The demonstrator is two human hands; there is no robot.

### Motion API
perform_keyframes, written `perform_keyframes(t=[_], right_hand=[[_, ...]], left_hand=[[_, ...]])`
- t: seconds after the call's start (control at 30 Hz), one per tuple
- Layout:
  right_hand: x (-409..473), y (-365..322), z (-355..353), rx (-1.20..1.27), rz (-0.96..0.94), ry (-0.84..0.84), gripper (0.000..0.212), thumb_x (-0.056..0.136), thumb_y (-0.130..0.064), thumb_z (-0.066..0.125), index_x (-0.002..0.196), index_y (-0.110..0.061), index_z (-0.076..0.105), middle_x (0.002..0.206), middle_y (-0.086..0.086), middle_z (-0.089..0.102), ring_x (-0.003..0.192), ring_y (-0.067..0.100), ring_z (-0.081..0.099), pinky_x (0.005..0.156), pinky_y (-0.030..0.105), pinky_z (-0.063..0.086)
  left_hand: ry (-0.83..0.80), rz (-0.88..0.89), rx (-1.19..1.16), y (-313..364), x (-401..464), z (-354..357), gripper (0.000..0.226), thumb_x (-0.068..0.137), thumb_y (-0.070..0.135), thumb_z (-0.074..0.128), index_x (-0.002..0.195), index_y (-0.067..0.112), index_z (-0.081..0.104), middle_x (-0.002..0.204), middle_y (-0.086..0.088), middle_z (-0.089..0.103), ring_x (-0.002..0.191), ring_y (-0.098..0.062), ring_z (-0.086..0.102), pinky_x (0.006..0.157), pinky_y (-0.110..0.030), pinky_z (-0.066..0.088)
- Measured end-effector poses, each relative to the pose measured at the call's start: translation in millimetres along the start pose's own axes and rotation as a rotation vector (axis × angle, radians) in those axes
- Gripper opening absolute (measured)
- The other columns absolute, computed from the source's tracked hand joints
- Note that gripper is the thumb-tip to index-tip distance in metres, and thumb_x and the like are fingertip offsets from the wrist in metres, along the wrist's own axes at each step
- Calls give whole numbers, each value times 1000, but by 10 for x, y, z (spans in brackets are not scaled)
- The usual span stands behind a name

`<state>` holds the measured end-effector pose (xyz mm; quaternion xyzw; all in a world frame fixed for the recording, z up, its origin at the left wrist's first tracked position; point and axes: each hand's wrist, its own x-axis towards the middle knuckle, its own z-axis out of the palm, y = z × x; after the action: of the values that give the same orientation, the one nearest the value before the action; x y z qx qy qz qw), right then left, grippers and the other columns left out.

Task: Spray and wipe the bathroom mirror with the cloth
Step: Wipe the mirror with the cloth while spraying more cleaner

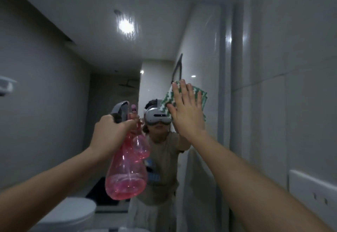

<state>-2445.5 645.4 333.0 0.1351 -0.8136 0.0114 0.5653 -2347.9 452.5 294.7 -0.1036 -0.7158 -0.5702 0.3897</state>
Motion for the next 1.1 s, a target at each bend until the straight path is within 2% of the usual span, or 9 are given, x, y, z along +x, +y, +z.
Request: perform_keyframes(t=[0.13,0.3,0.47,0.57,0.67,0.77,0.9,0.97,1.1], right_hand=[[-566,-159,249,15,27,-22,64,94,-46,22,151,-20,10,159,7,9,145,24,5,115,45,-4],[-859,-468,373,72,186,10,63,95,-45,22,150,-18,8,158,9,10,145,26,7,115,48,0],[-825,-831,393,96,334,-8,65,98,-44,27,151,-16,2,158,11,0,146,29,0,114,48,-5],[-806,-1170,436,99,285,-22,67,100,-41,34,151,-16,-1,158,11,-2,146,29,-2,114,47,-8],[-772,-1616,535,68,201,-68,69,100,-43,33,147,-20,-10,158,10,-8,145,26,-9,112,45,-15],[-724,-2214,682,58,133,-66,65,99,-45,31,148,-20,-5,158,10,-3,143,24,-10,111,40,-21],[-641,-3092,889,48,131,-57,65,94,-49,15,151,-19,3,158,11,4,143,23,-5,113,41,-16],[-552,-3554,982,52,120,-38,65,94,-48,16,151,-19,3,158,11,4,144,23,-5,113,42,-15],[-383,-4261,1132,35,104,-11,65,95,-47,22,151,-16,11,157,13,12,144,26,4,113,43,-10]], left_hand=[[-32,-58,45,-200,-387,-141,14,76,11,68,64,4,64,50,-2,57,46,-15,53,52,-34,45],[-7,-126,125,-321,-678,-502,41,53,31,58,79,1,70,76,-21,69,62,-21,55,65,-46,52],[-3,-126,195,-413,-708,-978,43,56,30,56,80,-4,64,64,-13,59,60,-27,55,63,-51,52],[15,-125,196,-472,-640,-1268,38,57,30,59,78,-2,64,63,-13,60,65,-40,63,65,-56,54],[18,-116,178,-597,-527,-1595,35,61,26,63,81,-3,63,62,-12,56,56,-28,55,64,-55,52],[20,-123,131,-773,-368,-2058,28,56,27,62,75,7,63,75,-26,62,55,-24,53,61,-59,53],[-8,-102,130,-1078,-136,-2793,21,66,17,63,81,3,59,87,-35,59,59,-25,50,61,-63,49],[-22,-95,123,-1233,-3,-3171,18,67,16,64,81,6,59,86,-34,58,59,-25,48,60,-63,49],[-53,-82,180,-1522,280,-3809,17,77,2,63,92,-6,57,89,-35,59,61,-28,52,65,-62,51]])
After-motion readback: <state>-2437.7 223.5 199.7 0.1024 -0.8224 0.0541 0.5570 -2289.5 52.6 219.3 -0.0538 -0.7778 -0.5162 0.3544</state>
